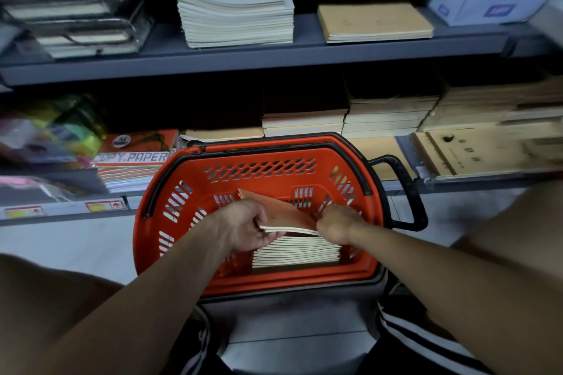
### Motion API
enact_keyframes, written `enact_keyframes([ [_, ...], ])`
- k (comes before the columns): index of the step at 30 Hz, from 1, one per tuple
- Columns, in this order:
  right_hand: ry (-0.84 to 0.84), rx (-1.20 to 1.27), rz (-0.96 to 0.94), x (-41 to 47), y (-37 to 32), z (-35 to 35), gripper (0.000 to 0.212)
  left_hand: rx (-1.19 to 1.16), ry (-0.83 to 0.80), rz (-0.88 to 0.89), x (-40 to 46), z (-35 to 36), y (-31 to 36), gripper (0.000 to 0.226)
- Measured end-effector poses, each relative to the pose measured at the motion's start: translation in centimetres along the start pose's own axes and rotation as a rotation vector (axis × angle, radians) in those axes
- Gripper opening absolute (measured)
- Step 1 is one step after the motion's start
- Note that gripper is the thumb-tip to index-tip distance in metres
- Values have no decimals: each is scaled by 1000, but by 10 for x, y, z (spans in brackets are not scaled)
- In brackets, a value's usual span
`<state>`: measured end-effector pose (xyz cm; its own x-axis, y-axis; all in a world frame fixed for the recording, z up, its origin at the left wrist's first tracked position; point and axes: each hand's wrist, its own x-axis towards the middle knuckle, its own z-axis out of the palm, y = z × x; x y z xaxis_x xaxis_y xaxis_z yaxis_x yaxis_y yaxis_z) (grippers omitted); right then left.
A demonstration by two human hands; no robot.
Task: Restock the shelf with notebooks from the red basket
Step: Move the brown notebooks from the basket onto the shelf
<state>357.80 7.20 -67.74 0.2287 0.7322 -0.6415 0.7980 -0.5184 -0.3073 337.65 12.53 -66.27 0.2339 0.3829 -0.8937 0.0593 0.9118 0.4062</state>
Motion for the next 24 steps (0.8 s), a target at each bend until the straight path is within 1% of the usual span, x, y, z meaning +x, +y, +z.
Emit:
enact_keyframes([
  [2,13,29,-1,-2,1,0,32,-10,-7,19,-6,3,0,45],
  [4,21,54,10,-6,0,-3,40,-8,-19,41,-13,6,0,50],
  [6,21,68,34,-12,-2,-6,47,-11,-38,70,-22,11,0,48],
  [8,3,87,50,-18,-3,-9,49,1,-42,100,-32,14,0,45],
  [11,24,200,72,-27,-3,-16,45,17,-41,145,-45,12,3,42],
  [14,30,533,128,-30,0,-22,31,-12,-23,193,-56,10,6,46],
  [15,37,603,136,-32,0,-25,26,-24,-28,209,-60,11,5,46],
  [16,58,647,138,-33,1,-27,26,-37,-36,223,-63,12,4,45],
  [20,172,750,124,-46,5,-39,19,-52,-104,288,-76,19,-4,40],
  [22,207,741,94,-54,7,-44,11,-12,-109,329,-82,26,-7,37],
  [24,258,724,63,-62,9,-49,12,24,-90,364,-88,33,-10,38],
])
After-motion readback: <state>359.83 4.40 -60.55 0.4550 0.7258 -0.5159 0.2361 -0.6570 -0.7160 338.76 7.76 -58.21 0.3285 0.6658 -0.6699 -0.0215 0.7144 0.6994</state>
